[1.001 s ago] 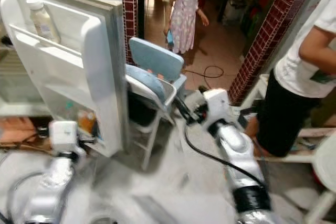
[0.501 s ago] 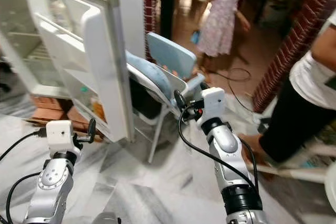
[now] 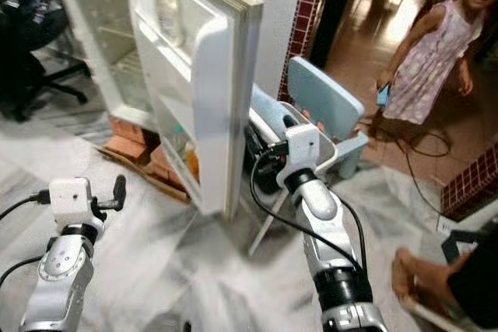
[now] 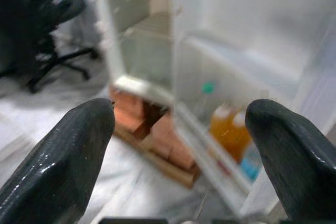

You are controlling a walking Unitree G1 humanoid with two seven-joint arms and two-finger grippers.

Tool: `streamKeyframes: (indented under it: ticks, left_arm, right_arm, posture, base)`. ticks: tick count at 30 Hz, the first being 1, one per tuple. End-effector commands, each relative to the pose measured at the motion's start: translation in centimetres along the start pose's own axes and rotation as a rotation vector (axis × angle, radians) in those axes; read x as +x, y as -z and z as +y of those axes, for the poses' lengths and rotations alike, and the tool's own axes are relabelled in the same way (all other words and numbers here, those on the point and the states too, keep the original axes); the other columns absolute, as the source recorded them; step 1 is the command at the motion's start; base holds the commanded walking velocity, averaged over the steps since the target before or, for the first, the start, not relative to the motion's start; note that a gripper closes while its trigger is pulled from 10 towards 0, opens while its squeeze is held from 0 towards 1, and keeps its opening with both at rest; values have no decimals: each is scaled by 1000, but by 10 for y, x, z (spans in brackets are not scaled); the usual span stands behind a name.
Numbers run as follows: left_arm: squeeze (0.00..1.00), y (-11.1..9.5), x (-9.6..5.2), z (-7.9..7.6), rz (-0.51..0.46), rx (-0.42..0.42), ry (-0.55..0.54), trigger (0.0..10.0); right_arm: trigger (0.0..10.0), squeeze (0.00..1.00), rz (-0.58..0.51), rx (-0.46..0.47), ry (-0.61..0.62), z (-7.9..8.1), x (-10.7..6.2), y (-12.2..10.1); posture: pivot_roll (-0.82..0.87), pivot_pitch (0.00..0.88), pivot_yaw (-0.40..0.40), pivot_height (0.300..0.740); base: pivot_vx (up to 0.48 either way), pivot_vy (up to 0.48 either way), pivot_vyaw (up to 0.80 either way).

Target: Restocking fridge

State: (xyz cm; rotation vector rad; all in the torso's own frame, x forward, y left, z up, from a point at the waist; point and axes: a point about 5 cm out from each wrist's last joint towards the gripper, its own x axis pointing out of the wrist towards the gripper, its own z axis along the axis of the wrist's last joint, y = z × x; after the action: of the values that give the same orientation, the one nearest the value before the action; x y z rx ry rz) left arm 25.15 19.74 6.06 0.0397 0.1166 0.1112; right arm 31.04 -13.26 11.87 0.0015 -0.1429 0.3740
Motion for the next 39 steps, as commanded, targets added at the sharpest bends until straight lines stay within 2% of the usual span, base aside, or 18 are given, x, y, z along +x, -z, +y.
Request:
streamKeyframes:
  ticks: [1,12,17,22,26,32,35,39]
  left_arm:
    - [0,2,-1,-8,10,-4,24,10000]
    - [0,4,-1,-9,33,8,32,10000]
    - [0,10,-2,-12,67,7,41,10000]
    - [0,38,-9,-17,247,71,94,10000]
    - [0,41,-14,-21,264,67,122,10000]
    - [0,44,-17,-26,300,83,148,10000]
    - [0,47,-16,-26,317,99,164,10000]
    - [0,46,-15,-27,317,104,174,10000]
  right_arm:
    - [10000,0,15,-12,37,-10,-6,3]
    - [10000,0,23,-18,27,-8,-3,5]
    - [10000,0,4,-31,-6,-5,5,0]
    - [10000,0,-42,-12,-31,6,26,-13]
    - [10000,0,-58,-8,-55,14,34,-17]
    - [10000,0,-79,34,-84,34,55,-28]
    - [10000,0,-90,93,-161,58,69,-40]
    - [10000,0,-117,224,-260,86,76,-57]
  posture:
    - [95,0,-58,740]
    - [96,0,-55,740]
    - [94,0,-50,740]
    - [102,0,-54,740]
    - [108,0,-58,740]
    - [110,0,-60,740]
    - [107,0,-56,740]
    - [107,0,-53,740]
  base:
    - [337,0,0]
    - [310,0,0]
    - [0,0,0]
    - [0,0,800]
    - [0,0,792]
    - [0,0,0]
    - [0,0,0]
    - [0,0,0]
